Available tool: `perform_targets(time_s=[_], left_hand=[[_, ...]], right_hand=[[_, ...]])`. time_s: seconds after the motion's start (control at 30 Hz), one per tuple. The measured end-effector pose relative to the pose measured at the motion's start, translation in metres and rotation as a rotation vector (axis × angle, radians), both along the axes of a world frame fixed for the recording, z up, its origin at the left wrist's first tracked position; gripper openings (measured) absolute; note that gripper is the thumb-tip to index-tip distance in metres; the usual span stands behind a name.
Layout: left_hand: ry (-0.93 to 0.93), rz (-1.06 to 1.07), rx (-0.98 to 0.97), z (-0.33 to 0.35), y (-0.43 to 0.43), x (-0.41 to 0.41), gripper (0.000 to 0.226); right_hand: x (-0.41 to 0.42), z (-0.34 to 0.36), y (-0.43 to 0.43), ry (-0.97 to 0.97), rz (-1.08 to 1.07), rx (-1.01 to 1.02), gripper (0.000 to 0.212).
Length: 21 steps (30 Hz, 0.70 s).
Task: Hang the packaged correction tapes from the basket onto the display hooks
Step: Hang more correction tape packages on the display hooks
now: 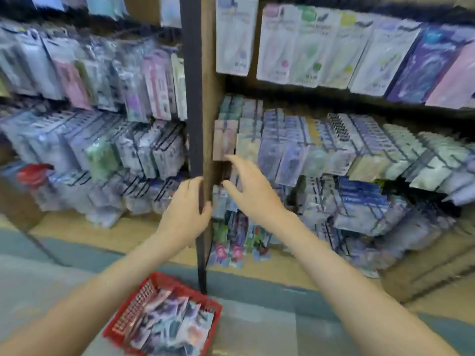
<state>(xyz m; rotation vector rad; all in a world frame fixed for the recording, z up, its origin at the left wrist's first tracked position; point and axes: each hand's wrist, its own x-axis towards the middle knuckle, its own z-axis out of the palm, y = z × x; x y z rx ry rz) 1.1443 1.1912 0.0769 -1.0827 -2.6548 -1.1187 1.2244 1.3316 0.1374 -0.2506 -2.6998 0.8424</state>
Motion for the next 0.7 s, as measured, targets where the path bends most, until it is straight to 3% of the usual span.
perform_targets(time_s=[0.23, 0.37, 0.53, 0.7], left_hand=[[-0.523, 0.2, -0.404, -0.198, -0.101, -0.007, 0.063], [-0.686, 0.301, -0.589, -0.336, -0.159, -0.004, 0.049], [-0.89, 0.375, -0.712, -0.5, -0.201, -0.002, 0.057], [-0.986, 0.423, -0.708, -0.595, -0.208, -0.031, 0.059]], right_hand=[[-0.007, -0.215, -0.03, -0.466, -0.038, -0.144, 0.051], [-0.01, -0.374, -0.057, -0.685, -0.061, -0.242, 0.046], [0.003, -0.558, -0.095, -0.857, -0.106, -0.379, 0.048], [-0.018, -0.639, -0.111, -0.958, -0.162, -0.436, 0.054]])
